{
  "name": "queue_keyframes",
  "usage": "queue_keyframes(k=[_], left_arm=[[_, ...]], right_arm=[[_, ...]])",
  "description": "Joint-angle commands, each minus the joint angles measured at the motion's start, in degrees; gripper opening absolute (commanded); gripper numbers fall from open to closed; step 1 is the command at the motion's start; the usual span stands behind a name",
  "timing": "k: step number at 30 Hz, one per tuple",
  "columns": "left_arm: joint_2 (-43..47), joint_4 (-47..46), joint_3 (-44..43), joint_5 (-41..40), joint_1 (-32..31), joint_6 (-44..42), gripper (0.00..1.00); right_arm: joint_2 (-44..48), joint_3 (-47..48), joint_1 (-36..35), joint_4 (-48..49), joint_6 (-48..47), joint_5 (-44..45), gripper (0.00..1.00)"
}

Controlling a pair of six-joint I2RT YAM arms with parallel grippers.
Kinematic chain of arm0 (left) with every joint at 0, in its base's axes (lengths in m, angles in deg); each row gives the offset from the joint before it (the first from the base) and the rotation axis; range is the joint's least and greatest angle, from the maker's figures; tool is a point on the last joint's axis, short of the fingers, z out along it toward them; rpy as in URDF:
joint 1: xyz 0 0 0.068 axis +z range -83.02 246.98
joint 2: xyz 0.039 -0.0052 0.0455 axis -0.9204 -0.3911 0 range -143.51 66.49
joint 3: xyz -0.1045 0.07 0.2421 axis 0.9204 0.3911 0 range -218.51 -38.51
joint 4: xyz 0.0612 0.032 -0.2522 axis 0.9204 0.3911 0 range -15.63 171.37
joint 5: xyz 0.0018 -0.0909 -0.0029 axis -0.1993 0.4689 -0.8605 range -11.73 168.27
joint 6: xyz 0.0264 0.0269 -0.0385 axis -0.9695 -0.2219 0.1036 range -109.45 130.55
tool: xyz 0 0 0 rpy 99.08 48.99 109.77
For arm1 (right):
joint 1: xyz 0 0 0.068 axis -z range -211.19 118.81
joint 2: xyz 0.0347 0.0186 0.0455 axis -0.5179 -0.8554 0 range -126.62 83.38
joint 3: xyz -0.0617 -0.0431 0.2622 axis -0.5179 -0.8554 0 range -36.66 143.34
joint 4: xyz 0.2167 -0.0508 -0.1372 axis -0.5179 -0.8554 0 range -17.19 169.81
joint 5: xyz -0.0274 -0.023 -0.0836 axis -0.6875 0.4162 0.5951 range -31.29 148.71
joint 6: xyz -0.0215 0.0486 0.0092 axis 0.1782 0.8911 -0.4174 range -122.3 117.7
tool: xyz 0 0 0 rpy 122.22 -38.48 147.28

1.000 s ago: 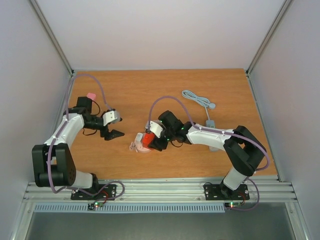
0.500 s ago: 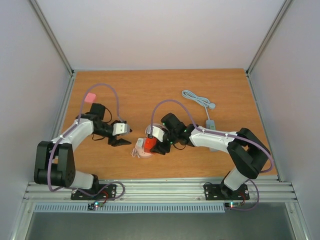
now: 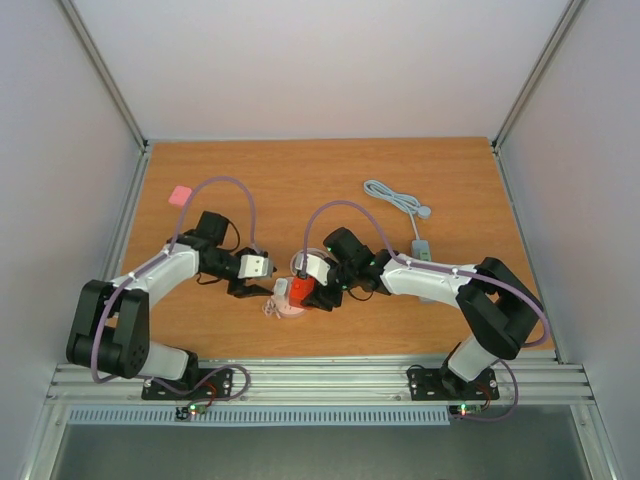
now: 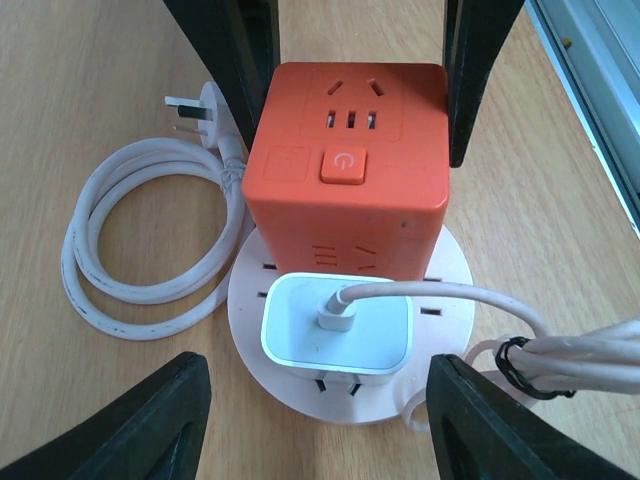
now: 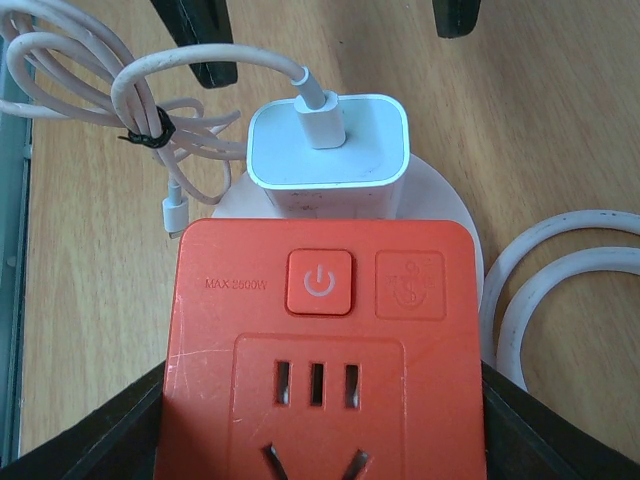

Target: Pull the plug off the socket

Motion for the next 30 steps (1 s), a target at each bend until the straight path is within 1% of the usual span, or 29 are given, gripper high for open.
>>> queue_keyframes(k=[1, 3, 9, 18, 21, 26, 30], left_arm=[[0.4, -3.3, 1.4, 1.1, -0.9, 0.6, 0.63], [0.3, -3.6, 1.5, 1.3, -1.2, 1.0, 0.64], [-0.8, -3.9, 1.2, 1.2, -2.6, 1.7, 0.64], [-1.9, -6.7, 2.3, 0.5, -5.0, 4.0, 0.66], [-2.5, -7.3, 2.5, 0.1, -5.1, 4.2, 0.62], [-3.1, -8.1, 3.4, -0.6, -5.1, 4.2, 0.61], [-3.3, -8.8, 4.0, -0.7, -5.1, 4.7, 0.55]], right_arm=[[1.6, -0.8, 0.0, 0.5, -0.8, -2.0, 0.33], [1.4, -0.9, 0.0, 0.5, -0.8, -2.0, 0.32], [1.3, -0.8, 0.0, 0.5, -0.9, -2.1, 0.32], [1.2, -0.8, 0.0, 0.7, -0.7, -2.2, 0.32], [1.4, -0.8, 0.0, 0.8, -0.7, -2.2, 0.32], [1.5, -0.7, 0.0, 0.9, -0.7, -2.2, 0.31], [1.6, -0.6, 0.0, 0.9, -0.7, -2.4, 0.31]])
